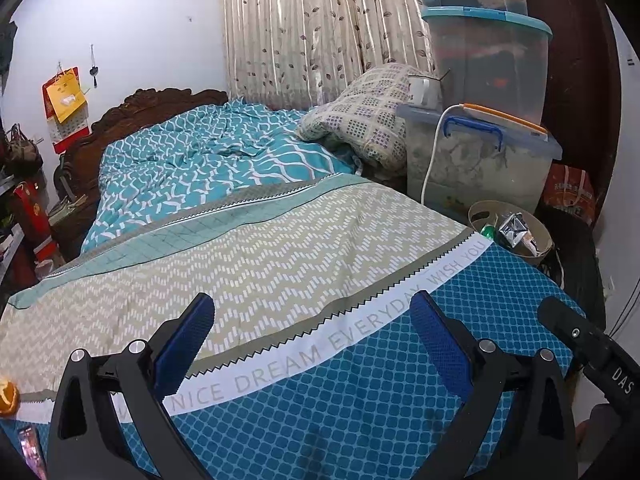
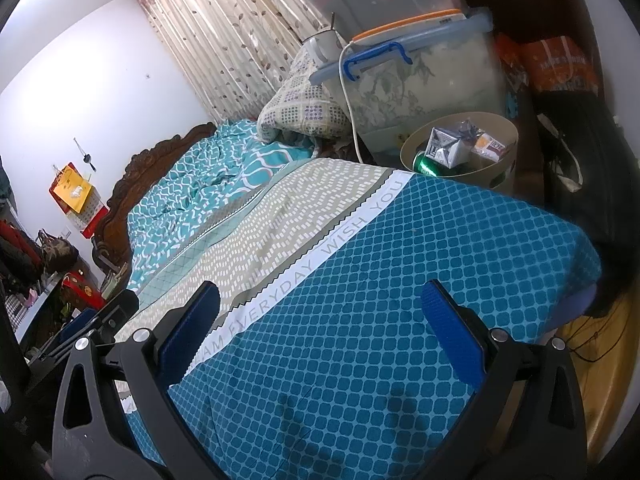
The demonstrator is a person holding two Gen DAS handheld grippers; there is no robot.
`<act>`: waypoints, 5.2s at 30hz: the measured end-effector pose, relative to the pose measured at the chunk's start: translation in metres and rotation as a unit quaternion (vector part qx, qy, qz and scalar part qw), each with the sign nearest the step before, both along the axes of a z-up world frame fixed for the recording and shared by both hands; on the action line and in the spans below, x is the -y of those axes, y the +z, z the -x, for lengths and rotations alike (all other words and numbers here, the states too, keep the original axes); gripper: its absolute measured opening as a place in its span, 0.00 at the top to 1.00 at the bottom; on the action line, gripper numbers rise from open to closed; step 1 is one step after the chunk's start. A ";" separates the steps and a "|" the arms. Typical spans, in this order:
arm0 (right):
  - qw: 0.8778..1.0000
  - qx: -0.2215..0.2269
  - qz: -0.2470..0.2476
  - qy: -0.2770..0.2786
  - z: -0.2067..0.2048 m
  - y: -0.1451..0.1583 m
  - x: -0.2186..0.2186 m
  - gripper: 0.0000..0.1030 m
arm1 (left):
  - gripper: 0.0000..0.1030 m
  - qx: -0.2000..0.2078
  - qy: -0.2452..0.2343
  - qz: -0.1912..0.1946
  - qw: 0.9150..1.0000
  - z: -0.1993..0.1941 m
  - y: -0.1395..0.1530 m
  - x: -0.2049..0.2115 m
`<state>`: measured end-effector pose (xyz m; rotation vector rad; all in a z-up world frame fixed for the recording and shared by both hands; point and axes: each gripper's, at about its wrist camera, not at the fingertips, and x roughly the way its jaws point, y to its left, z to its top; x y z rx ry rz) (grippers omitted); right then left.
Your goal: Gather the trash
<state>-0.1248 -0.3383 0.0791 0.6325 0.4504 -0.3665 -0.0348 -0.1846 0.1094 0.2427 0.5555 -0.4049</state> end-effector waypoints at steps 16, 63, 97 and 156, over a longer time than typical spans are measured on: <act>1.000 -0.003 -0.001 0.003 -0.001 -0.001 -0.001 0.03 | 0.08 -0.010 -0.005 0.018 1.000 -0.003 0.008 -0.005; 1.000 -0.006 0.012 0.011 -0.005 0.002 -0.007 0.03 | 0.08 -0.011 -0.026 -0.010 1.000 0.007 0.008 0.002; 1.000 -0.009 0.005 0.012 -0.005 -0.004 0.000 0.03 | 0.08 -0.011 -0.004 -0.049 0.999 0.006 -0.003 0.011; 0.996 -0.017 0.058 0.063 0.019 0.018 -0.024 0.03 | 0.08 0.008 -0.003 -0.030 1.000 0.015 0.009 0.003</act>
